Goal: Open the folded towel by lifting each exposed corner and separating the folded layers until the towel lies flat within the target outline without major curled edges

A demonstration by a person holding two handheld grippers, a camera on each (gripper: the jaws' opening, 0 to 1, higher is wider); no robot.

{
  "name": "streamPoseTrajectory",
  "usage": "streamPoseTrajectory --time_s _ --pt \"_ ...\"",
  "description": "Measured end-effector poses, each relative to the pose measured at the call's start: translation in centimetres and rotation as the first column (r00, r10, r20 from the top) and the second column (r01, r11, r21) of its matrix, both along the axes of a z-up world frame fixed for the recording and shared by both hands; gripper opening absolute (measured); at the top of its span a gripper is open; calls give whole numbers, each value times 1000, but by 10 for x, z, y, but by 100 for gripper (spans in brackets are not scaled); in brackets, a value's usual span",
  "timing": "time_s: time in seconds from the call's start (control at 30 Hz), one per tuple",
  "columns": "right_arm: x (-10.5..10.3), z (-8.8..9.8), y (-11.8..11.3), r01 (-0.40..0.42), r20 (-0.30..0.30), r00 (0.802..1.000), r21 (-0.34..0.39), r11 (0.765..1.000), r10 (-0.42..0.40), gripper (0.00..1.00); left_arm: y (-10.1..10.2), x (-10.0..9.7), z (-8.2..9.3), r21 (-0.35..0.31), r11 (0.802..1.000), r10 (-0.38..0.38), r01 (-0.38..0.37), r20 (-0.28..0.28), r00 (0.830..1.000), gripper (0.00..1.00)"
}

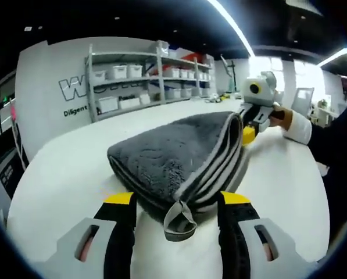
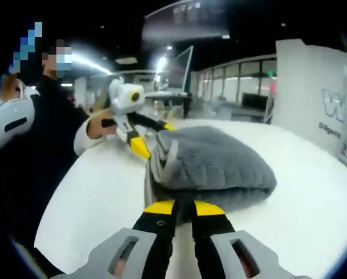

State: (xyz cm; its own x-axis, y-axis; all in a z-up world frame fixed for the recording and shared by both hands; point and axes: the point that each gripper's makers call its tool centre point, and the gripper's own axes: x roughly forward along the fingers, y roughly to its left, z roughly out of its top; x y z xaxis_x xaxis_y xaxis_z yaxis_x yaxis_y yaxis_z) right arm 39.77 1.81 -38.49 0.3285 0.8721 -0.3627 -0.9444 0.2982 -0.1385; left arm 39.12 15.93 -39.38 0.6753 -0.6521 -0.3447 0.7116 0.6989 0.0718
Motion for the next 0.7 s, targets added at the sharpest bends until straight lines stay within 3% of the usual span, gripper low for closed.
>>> streamPoseTrajectory --time_s 0.07,0.2,0.3,0.4,0.63,0.7 --pt "5 3 -2 18 63 998 -12 1000 -17 19 0 2 1 -22 1000 7 -7 -19 1000 54" --pt "14 8 -2 41 174 984 -37 998 -34 34 1 2 -3 2 1000 18 -18 -14 1000 54" --pt "20 9 -4 67 271 962 -85 994 -42 45 2 2 -4 -7 1000 25 -25 -18 1000 54" --pt "22 20 0 70 371 928 -80 994 -36 51 3 3 -4 -9 999 31 -32 -23 999 54" --pt "15 25 14 49 520 853 -149 988 36 49 2 2 -6 17 999 34 -34 -11 999 53" --pt "4 27 23 -15 513 854 -128 992 79 48 2 2 -6 14 999 32 -32 -11 999 53"
